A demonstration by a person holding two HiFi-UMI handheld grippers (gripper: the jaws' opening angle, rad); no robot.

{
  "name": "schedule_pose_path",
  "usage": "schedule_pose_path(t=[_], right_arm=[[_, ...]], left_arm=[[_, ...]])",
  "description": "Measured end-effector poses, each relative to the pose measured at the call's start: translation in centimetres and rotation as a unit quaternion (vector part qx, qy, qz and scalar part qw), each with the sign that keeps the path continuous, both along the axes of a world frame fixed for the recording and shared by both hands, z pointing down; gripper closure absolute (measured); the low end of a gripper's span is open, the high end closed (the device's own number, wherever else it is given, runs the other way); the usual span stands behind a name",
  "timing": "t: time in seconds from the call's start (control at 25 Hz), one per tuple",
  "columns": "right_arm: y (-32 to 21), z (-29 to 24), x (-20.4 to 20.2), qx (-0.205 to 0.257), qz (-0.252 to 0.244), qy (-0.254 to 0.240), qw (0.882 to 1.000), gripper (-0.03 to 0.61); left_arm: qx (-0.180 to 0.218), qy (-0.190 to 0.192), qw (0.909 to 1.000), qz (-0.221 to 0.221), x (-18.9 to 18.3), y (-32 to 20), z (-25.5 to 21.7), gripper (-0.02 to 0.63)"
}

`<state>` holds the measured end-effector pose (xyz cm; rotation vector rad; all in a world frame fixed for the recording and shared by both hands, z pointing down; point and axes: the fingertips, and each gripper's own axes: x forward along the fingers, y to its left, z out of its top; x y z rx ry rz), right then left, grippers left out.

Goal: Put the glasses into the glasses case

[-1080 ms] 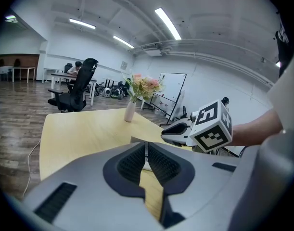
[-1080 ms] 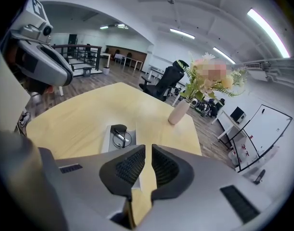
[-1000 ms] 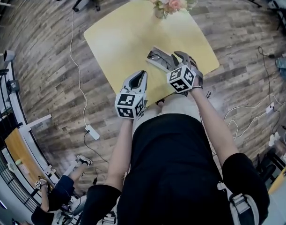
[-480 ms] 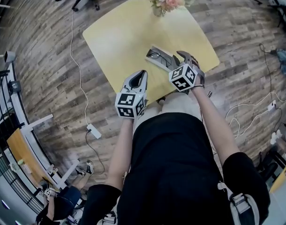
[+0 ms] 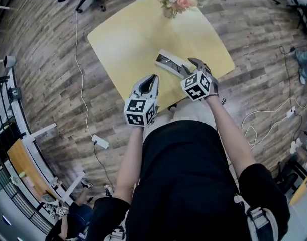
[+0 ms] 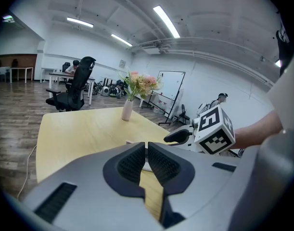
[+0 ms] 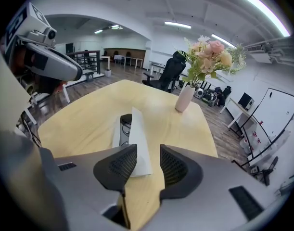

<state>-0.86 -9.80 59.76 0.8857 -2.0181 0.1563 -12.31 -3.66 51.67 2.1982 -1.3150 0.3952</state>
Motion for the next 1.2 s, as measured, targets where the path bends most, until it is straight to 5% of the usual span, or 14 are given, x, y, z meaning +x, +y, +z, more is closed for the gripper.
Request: schedule_pose_path(t=[0.68,1.2], right_arm=[[1.1,2.8,0.1,-0.048,0.003,0.001,0.999,0.374],[1.2,1.8,0.1,-0.037,-0.029,-0.009,0.999,0.374]], left_arm=[[-0.004,0.0,1.0,0.001,-0.3,-0.5,0.5,0.578],[0.007,-0.01,0.9996,-0.027,-0.3,-0.2,-0.5,0.578]])
